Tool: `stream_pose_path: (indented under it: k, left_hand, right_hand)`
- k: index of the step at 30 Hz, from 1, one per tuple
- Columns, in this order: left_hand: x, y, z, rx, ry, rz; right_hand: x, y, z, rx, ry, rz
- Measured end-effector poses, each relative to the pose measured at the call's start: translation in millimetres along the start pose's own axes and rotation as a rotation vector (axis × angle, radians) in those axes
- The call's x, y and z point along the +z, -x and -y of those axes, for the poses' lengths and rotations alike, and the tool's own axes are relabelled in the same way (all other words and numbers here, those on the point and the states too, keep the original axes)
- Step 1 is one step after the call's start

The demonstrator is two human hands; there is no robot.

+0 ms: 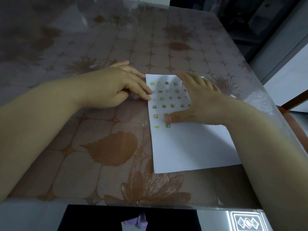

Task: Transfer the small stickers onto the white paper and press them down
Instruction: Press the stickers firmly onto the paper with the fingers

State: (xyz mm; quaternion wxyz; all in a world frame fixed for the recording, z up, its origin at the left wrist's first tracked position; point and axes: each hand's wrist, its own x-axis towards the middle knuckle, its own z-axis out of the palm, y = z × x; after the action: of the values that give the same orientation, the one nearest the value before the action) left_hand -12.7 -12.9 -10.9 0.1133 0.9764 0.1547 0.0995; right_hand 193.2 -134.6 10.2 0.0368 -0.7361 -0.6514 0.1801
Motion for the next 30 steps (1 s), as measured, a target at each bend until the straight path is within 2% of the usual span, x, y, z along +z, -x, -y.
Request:
stream_pose_path:
  k: [7,13,21,30]
  left_hand:
    - [1,-2,-6,-0.026,0.035,-0.054]
    - [2,-3,-6,-0.033,0.055,-0.060]
    - [3,-2,-4,-0.036,0.058,-0.040]
    - [1,0,0,0.007,0.012,-0.010]
  right_hand:
    - [-5,-3,-10,0.075,-0.002,-0.033]
    - [-4,-6,-10,0.112,-0.118,-0.016]
    - [1,-4,-1,0.009,-0.142,-0.070]
    - [1,-3,2,0.028,-0.154,-0.033]
